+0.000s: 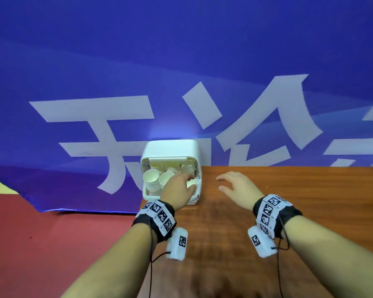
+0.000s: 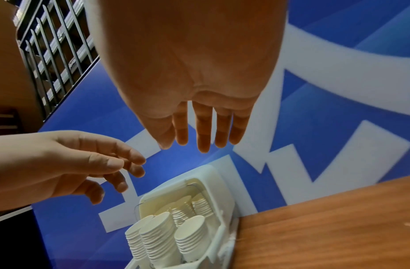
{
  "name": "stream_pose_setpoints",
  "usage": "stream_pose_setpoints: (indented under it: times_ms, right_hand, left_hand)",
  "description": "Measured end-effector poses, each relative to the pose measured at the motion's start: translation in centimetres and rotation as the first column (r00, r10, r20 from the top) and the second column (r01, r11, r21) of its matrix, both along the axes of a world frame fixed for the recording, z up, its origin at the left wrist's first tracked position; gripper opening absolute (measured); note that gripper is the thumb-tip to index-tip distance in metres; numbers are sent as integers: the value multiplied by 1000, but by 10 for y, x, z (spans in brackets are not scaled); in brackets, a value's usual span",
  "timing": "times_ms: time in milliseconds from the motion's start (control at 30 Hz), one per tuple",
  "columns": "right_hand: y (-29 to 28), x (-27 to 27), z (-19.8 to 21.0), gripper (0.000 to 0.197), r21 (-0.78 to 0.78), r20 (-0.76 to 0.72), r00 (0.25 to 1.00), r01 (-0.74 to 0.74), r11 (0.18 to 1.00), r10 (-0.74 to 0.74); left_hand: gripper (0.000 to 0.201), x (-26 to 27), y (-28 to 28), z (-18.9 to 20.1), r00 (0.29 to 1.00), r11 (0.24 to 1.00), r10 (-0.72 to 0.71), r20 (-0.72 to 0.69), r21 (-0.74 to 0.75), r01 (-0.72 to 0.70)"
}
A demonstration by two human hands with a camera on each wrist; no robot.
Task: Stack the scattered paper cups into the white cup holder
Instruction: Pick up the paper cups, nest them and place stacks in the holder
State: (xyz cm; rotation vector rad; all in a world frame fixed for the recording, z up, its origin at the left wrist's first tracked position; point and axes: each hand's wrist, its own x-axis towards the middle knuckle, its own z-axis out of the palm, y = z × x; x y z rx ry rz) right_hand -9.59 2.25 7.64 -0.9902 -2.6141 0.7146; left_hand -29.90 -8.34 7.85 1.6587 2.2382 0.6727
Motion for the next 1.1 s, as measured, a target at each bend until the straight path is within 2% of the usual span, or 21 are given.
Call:
stream_pose_setpoints:
  times_ms: [300,467,600,767,1100]
  right_hand:
    - [3,202,-4,39,-87,-23,994,105,991,-108]
    - [10,294,-5,40,-112,-13,985,172,979,-175]
    - [21,339,-12,40,-138,-16,973,227,964,-232]
    - [42,370,-22,41,-194,-14,956,286,938,-294]
    - [110,429,-23,45,-210,23,860,502,839,-509]
  left_hand:
    - [34,201,7,-9,996,998,-57,73,15,56]
    - [37,286,20,-8,991,994,-108,80,-12,109]
    - [39,326,40,-8,986,989,-145,84,-21,147]
    - [40,353,77,-19,978,979,-188,92,-59,194]
    - [39,397,193,-31,933,935,-340,121,-60,348]
